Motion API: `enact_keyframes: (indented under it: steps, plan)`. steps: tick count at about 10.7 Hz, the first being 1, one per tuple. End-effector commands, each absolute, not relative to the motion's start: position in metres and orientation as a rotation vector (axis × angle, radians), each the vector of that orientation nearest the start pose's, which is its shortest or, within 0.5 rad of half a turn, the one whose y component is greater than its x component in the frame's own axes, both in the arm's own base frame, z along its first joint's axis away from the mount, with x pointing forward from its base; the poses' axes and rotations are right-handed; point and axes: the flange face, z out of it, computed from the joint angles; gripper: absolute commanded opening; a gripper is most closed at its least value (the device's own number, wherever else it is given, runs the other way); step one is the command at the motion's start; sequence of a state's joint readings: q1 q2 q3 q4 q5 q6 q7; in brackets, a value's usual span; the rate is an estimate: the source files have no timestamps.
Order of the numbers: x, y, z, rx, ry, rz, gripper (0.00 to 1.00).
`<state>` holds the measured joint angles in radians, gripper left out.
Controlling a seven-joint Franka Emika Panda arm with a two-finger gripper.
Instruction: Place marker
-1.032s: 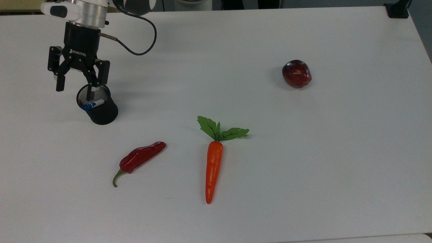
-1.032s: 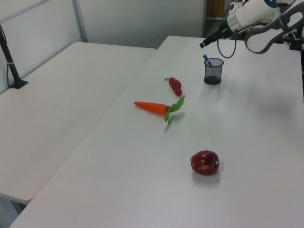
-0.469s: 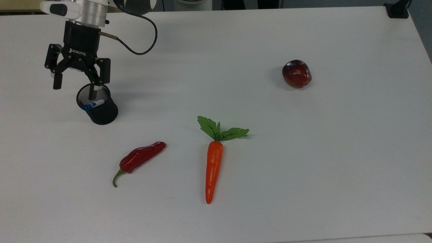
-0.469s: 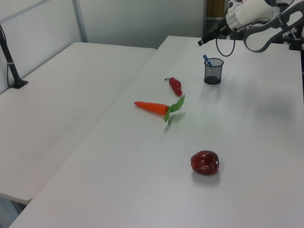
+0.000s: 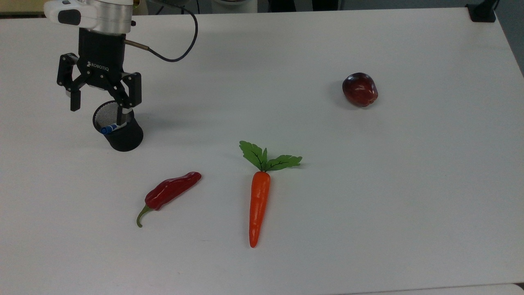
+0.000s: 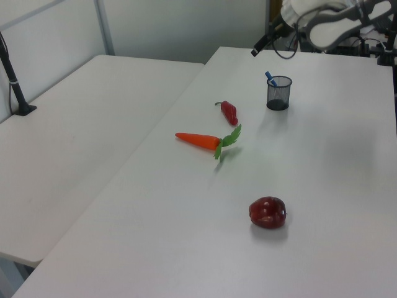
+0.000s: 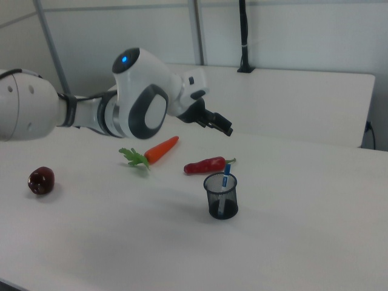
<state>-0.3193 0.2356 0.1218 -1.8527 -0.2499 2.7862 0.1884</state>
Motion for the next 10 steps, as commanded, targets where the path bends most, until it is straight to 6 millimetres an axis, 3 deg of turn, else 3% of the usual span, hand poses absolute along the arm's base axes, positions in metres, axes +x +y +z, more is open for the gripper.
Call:
enact_keyframes:
  steps: [1,3,6,8,10]
  plan:
    - [0.66,-0.074,0.503,-3.183,0.227,-0.832,1.0]
    - [0.652,-0.027,0.519,-3.238,0.165,-0.613,1.0]
    - [0.629,0.025,0.534,-3.236,0.09,-0.38,1.0]
    - [0.602,0.045,0.55,-3.221,-0.068,-0.197,1.0]
    - [0.574,0.051,0.574,-3.178,-0.17,-0.077,1.0]
